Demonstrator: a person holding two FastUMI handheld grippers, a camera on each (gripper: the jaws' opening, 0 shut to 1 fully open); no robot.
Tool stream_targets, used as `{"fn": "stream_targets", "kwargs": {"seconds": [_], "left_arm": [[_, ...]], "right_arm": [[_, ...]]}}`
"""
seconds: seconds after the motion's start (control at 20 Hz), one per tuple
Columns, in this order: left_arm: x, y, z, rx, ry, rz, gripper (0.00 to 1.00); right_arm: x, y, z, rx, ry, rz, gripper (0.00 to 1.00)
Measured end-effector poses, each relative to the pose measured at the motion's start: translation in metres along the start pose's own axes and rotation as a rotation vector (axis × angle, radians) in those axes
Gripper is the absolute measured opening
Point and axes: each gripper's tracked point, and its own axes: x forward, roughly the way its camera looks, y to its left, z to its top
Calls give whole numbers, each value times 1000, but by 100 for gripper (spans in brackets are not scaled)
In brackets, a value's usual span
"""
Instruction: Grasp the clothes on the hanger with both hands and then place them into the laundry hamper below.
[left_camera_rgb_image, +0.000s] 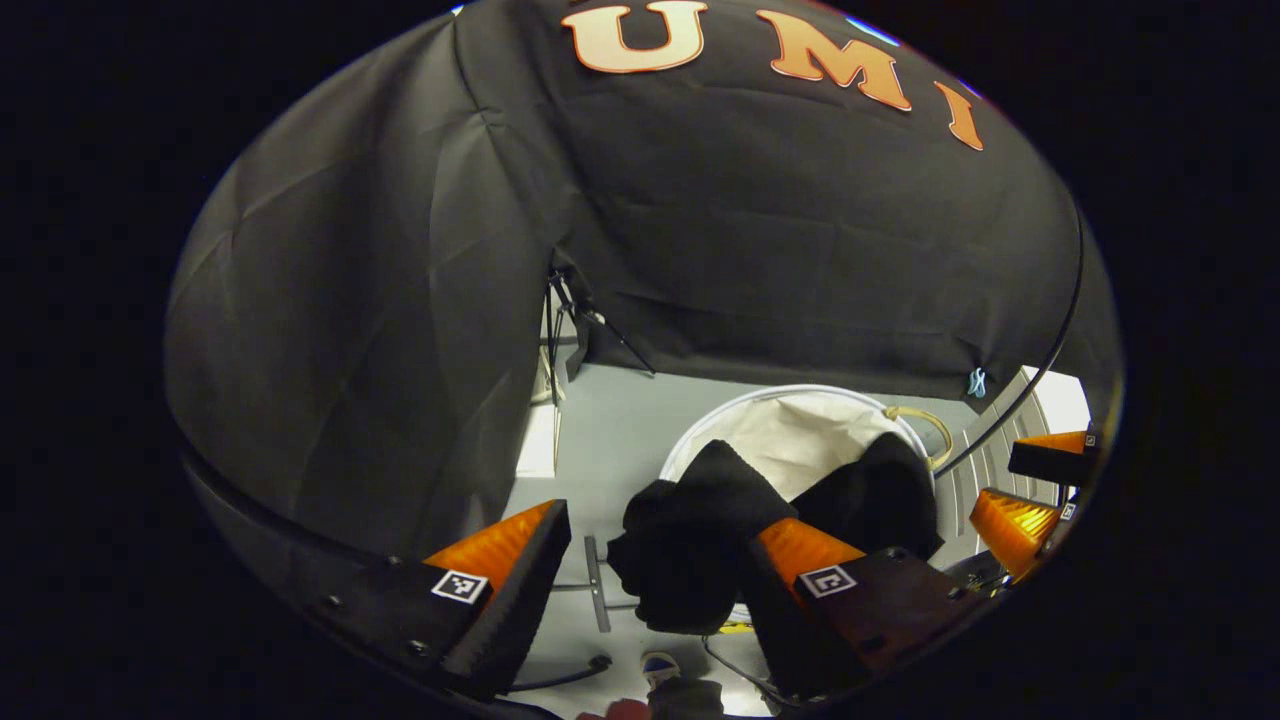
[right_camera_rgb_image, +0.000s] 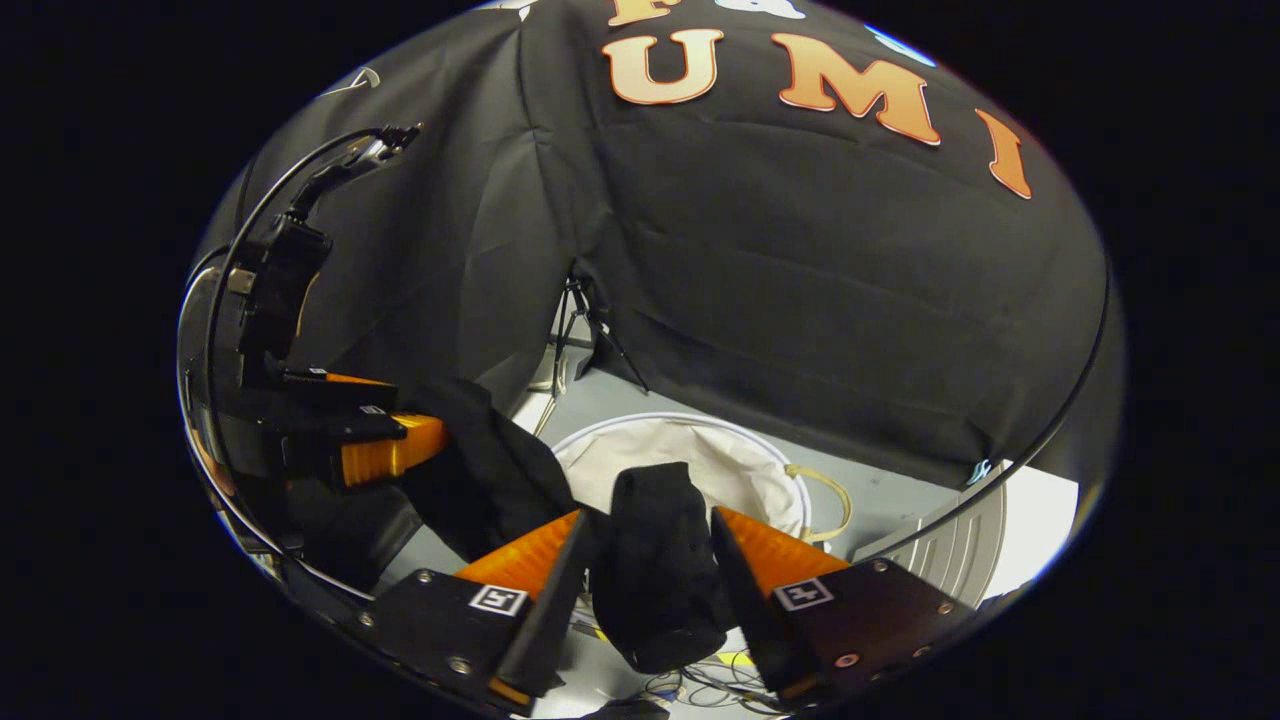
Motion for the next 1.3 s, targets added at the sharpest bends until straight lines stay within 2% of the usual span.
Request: {"fn": "stream_targets", "kwargs": {"seconds": [0.05,0.1,0.2,0.35,0.45,1.0,1.3], "left_arm": [[0,1,-3,-4,5,0,99],[-3,2,-8,-9,8,-3,99],[-6,-4,-14,-29,25,-35,99],[-16,-12,-11,-59,15,-86,99],[-20,-8,-3,-48,-12,-84,96],[-50,-8,22,-47,-107,-92,99],[-122,-12,51,-90,-241,-86,98]], "right_arm": [[-1,0,-4,3,10,0,80],[-1,-3,-9,2,18,-6,86],[-1,-6,-15,5,30,-14,92],[-3,-11,-20,21,39,-23,93],[-9,-14,-19,26,34,-31,93],[-47,-28,-5,93,-47,-63,93],[-107,-44,35,117,-173,-107,92]]}}
